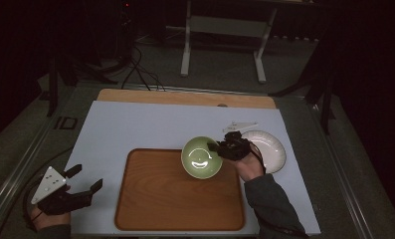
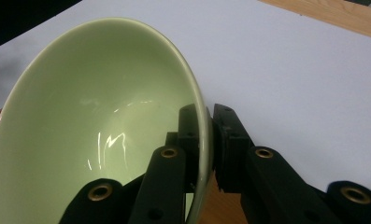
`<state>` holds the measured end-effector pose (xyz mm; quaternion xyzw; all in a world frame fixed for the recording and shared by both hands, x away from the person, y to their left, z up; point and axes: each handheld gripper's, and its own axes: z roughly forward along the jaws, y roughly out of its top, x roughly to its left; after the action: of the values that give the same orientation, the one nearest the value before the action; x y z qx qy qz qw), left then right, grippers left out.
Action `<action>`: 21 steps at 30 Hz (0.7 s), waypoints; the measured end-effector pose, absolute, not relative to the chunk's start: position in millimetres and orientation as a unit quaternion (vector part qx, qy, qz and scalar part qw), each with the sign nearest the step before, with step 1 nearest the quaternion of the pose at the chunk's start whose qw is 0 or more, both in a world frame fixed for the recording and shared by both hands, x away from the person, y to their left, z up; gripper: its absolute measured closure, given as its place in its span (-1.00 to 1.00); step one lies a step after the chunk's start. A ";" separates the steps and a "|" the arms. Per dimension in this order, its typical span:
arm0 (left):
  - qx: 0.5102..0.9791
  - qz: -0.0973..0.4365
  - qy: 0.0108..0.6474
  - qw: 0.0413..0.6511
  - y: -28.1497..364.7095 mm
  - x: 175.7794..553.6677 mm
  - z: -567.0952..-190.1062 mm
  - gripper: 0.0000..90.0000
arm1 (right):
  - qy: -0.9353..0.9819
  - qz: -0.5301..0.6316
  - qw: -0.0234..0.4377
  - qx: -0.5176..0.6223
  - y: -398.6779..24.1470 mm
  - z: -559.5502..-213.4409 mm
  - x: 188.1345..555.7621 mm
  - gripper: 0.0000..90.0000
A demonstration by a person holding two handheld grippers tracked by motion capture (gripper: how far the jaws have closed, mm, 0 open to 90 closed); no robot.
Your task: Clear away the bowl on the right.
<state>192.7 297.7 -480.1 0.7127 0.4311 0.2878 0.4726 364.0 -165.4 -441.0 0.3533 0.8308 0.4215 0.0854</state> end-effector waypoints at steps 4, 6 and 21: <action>0.713 0.288 0.431 0.472 297.8 192.7 -480.2 -0.65 | 0.832 0.422 0.081 0.351 -161.8 -442.7 363.8 0.83; 0.712 0.288 0.432 0.473 297.8 192.6 -480.2 -0.65 | 0.833 0.421 0.079 0.350 -159.8 -443.8 363.4 0.83; 0.712 0.288 0.432 0.472 298.1 192.9 -480.4 -0.65 | 0.839 0.412 0.070 0.348 -152.7 -454.8 363.4 0.83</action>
<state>192.9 298.1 -480.4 0.7122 0.4321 0.2882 0.4723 363.4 -152.7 -454.8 0.3482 0.8390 0.4122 0.0703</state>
